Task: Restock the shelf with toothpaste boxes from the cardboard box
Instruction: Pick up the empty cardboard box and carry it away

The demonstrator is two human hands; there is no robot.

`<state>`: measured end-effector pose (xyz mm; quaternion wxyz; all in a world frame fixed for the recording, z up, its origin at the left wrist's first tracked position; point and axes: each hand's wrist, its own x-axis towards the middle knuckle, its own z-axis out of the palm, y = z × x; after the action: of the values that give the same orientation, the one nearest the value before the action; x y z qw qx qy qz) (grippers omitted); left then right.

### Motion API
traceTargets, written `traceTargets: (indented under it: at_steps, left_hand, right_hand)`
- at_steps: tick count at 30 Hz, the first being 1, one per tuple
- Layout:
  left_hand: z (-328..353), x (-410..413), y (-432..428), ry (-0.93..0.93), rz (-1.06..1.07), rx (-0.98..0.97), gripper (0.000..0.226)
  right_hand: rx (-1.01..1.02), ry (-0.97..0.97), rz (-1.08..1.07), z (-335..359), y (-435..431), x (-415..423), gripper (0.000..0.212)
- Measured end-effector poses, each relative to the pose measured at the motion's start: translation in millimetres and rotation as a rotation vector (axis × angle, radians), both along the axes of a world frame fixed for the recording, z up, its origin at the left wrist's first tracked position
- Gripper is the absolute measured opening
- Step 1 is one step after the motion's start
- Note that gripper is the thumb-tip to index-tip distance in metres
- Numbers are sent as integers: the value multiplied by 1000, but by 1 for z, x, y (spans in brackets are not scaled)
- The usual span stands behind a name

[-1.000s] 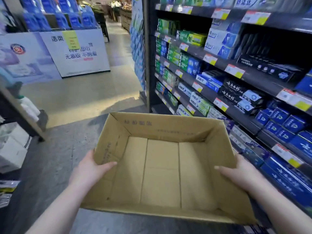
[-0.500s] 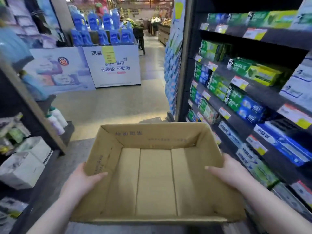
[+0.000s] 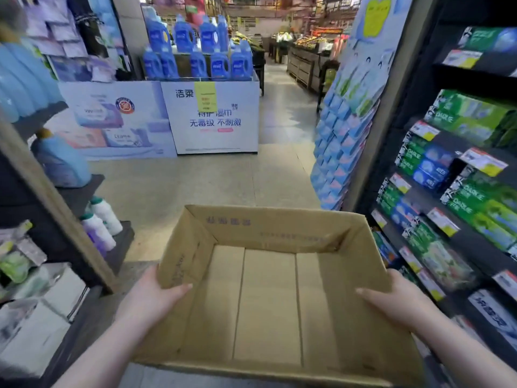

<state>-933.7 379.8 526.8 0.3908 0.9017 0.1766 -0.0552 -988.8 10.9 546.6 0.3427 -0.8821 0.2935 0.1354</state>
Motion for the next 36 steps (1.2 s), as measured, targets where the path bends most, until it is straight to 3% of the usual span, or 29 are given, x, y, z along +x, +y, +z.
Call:
traceTargets:
  at_steps: [18,22,28,36]
  left_hand:
    - [-41,421,-67,107,-351,105,79]
    - [-53,510,-93,133,-411,134,70]
    - [-76,615,-142,172,-562,175,69]
    - [-125,757,-206,207,-847,208,65]
  right_hand:
    - [275,167,-396,-50,-24,294,68]
    - [230,185,-465,-55,-37,359,74]
    - [293,219,-726,-74,-48,418,89]
    - [280,198,-1016,-117,-25,497,82]
